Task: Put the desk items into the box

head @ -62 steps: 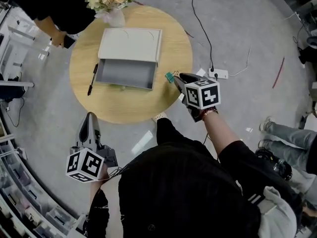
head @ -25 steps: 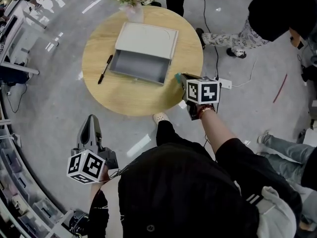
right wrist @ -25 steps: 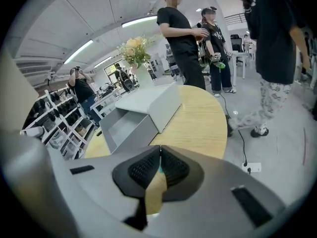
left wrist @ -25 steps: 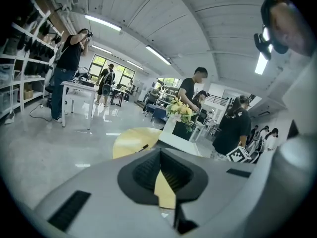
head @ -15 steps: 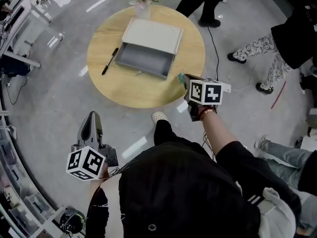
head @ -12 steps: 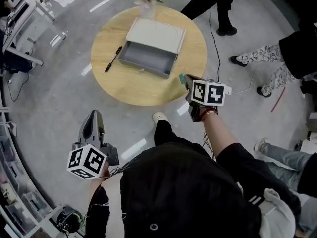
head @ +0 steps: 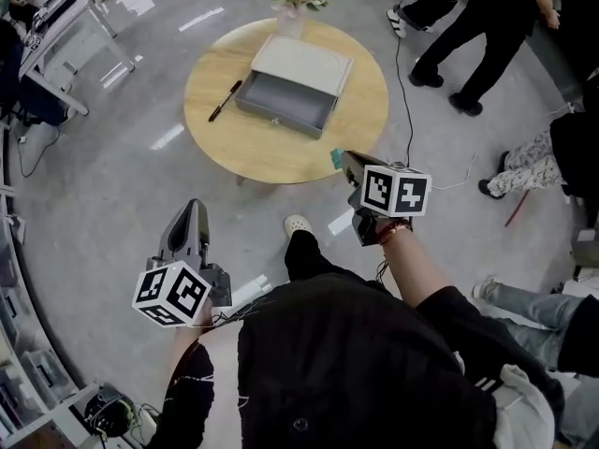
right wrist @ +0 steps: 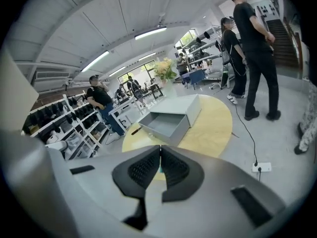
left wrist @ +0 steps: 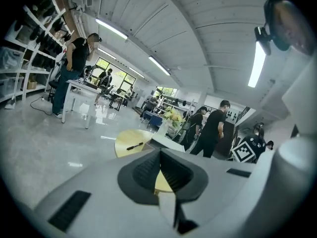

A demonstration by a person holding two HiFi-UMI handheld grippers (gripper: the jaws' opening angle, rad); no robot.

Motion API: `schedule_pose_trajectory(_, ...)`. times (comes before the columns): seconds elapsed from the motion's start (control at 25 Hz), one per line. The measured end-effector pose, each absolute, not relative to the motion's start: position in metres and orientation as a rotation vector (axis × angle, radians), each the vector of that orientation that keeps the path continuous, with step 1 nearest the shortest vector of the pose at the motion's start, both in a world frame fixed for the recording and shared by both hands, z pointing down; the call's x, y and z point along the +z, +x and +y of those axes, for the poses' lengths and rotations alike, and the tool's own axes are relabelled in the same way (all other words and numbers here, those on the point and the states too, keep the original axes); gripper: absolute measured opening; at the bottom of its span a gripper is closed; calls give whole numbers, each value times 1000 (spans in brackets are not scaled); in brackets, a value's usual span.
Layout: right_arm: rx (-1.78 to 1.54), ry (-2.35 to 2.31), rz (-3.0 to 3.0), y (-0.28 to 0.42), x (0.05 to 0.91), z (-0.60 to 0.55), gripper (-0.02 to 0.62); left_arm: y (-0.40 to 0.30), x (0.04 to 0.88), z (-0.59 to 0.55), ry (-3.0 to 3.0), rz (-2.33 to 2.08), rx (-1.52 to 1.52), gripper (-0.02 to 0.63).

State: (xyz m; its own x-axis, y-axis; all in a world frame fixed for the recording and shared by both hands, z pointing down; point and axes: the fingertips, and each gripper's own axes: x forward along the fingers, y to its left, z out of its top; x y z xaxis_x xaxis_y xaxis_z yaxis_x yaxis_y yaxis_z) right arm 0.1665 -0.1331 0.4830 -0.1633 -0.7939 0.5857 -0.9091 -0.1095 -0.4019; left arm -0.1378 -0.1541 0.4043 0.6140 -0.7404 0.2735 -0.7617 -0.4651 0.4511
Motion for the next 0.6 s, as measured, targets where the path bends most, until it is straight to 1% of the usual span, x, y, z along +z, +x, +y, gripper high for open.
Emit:
schedule_pose_trajectory(0.4,1131,1875,-2133,133,456,-121,12,-146,394,-128,2313,-1211,54,9)
schedule_pose_trajectory(0.6,1152,1836,-2204,121,445,-129,12,-135,389,-129,2331,-1199,67,9)
